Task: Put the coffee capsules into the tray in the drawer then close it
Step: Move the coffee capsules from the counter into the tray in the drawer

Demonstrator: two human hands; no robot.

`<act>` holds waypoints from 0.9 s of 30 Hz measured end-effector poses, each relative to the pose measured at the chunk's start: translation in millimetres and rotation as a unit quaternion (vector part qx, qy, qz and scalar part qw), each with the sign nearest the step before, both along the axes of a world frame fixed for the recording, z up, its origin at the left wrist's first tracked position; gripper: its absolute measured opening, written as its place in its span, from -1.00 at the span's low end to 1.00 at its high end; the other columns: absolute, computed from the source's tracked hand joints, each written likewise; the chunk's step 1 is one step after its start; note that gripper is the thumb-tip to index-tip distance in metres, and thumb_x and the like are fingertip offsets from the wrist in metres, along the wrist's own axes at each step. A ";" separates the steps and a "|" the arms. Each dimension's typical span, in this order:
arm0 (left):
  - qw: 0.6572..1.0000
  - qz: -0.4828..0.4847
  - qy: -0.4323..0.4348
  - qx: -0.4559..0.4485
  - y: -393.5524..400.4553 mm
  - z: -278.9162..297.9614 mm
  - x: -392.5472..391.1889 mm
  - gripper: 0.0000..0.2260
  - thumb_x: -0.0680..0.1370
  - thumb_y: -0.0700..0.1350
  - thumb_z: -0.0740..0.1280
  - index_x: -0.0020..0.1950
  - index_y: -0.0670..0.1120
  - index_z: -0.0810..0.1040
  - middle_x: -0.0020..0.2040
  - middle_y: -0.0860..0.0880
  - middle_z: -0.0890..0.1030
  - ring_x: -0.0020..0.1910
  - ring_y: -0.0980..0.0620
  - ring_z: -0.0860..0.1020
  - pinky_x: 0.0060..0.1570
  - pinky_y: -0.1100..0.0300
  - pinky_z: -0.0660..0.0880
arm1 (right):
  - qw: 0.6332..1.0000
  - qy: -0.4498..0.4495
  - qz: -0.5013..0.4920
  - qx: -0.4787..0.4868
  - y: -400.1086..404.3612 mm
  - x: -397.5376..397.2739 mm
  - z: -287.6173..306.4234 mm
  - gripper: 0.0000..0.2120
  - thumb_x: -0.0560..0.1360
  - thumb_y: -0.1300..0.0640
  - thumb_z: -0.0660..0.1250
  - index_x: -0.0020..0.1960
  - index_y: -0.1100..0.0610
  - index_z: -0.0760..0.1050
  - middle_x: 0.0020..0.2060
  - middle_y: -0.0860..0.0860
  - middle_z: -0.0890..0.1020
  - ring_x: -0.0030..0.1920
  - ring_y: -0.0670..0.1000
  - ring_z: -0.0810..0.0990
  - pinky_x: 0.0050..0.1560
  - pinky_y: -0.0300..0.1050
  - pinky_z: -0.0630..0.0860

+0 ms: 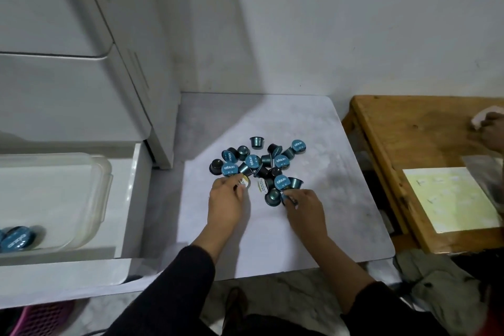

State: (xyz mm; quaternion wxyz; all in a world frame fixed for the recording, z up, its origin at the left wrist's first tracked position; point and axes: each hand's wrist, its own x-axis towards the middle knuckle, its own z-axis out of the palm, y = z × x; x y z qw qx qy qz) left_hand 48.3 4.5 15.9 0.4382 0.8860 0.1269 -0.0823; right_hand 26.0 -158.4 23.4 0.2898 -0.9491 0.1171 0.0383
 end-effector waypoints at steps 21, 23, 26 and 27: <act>0.987 -0.054 -0.060 -0.140 50.2 104.2 -3.9 -0.76 0.50 -0.21 0.31 -0.17 0.12 0.67 -0.15 0.04 0.69 -0.17 0.02 0.61 -0.05 0.29 0.50 | 0.961 0.025 0.028 0.276 32.7 33.3 106.6 -0.69 0.46 0.38 0.27 -0.26 0.03 0.62 -0.34 0.13 0.64 -0.41 -0.02 0.52 -0.39 -0.28 0.47; 0.985 -0.081 -0.064 -0.138 78.0 129.6 -5.6 -0.79 0.49 -0.15 0.33 -0.19 0.15 0.66 -0.18 -0.02 0.70 -0.15 -0.14 0.62 0.00 0.16 0.54 | 0.957 0.013 0.065 0.282 53.6 36.1 129.8 -0.71 0.46 0.35 0.30 -0.26 0.01 0.63 -0.34 0.02 0.65 -0.39 -0.09 0.56 -0.32 -0.23 0.49; 0.982 -0.113 -0.078 -0.126 131.6 163.6 -11.2 -0.78 0.50 -0.20 0.33 -0.14 0.10 0.68 -0.15 -0.07 0.71 -0.11 -0.07 0.65 0.10 0.05 0.55 | 0.952 -0.006 0.129 0.277 96.0 36.9 157.2 -0.76 0.45 0.33 0.33 -0.22 0.02 0.65 -0.31 -0.05 0.67 -0.36 -0.17 0.59 -0.30 -0.43 0.49; 0.984 -0.118 -0.079 -0.108 152.5 171.1 -13.7 -0.78 0.50 -0.23 0.33 -0.14 0.08 0.68 -0.16 -0.05 0.71 -0.13 -0.02 0.65 0.07 0.10 0.54 | 0.950 -0.007 0.151 0.274 113.0 35.9 164.6 -0.76 0.45 0.32 0.33 -0.22 0.01 0.65 -0.32 -0.06 0.67 -0.37 -0.17 0.59 -0.32 -0.45 0.47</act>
